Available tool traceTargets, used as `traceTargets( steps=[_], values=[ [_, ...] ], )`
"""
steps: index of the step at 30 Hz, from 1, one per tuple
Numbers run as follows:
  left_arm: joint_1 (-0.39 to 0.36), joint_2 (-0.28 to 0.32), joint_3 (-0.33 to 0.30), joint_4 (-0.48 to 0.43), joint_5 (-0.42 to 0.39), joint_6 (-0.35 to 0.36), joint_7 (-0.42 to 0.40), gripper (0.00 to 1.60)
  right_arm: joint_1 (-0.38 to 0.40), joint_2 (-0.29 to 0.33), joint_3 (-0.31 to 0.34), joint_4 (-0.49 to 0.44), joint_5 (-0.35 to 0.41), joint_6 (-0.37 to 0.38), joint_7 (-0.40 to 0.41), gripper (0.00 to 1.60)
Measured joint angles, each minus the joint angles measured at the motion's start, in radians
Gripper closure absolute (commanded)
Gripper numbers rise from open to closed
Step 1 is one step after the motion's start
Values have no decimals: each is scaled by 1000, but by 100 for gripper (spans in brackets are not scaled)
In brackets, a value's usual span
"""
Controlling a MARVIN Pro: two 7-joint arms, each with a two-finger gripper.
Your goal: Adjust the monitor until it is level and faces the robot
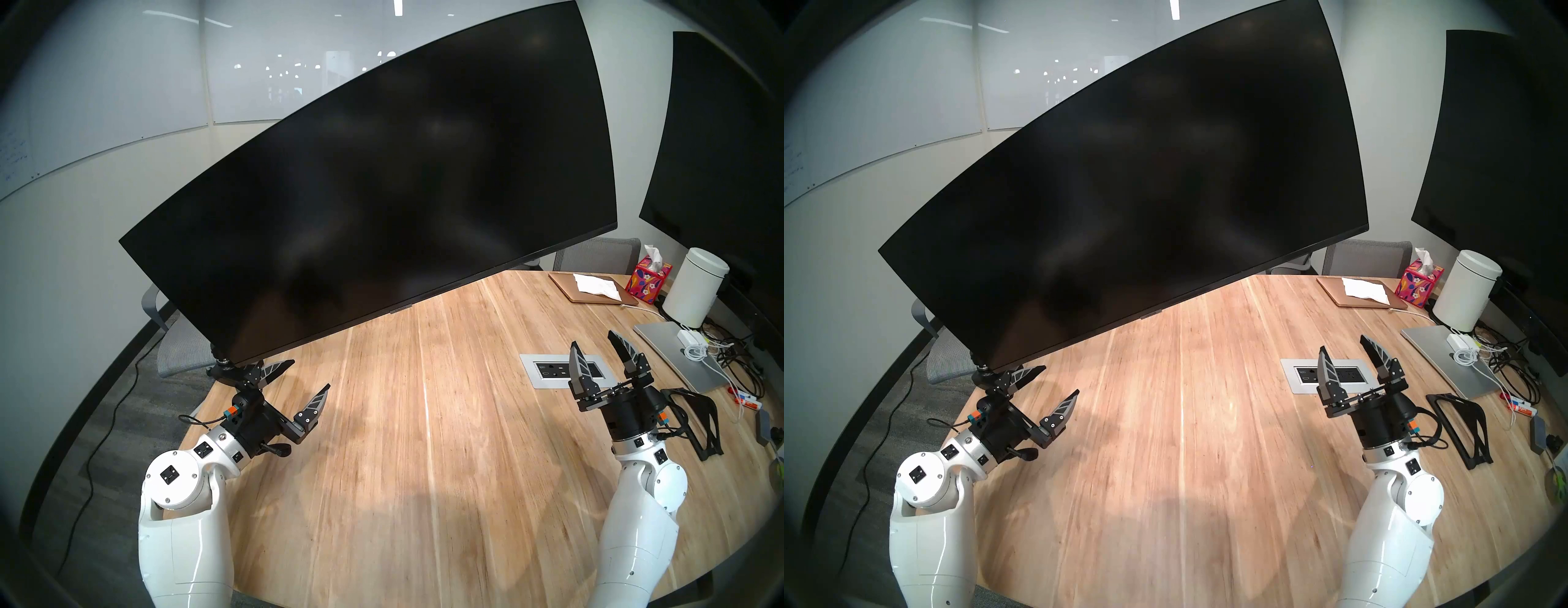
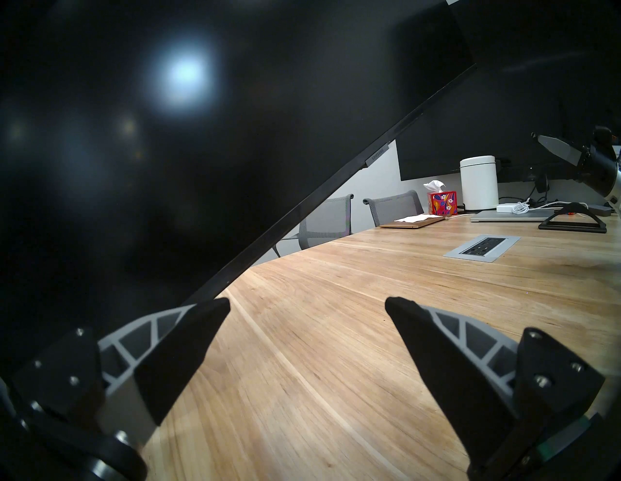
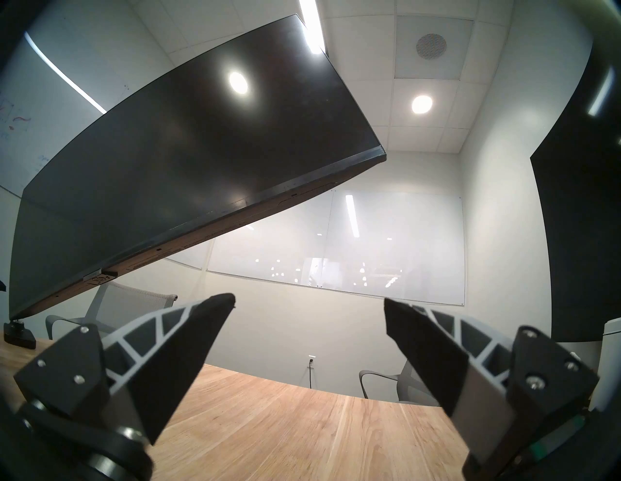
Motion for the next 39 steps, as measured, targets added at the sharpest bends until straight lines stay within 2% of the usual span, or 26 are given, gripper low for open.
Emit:
traceTargets(
  steps=[25,39],
  values=[
    [0,0,0,1,0,0,0,0,0,0,0,0,-1,0,-1,0],
    [2,6,43,22,0,-35,-8,0,0,0,0,0,-1,0,-1,0]
  ],
)
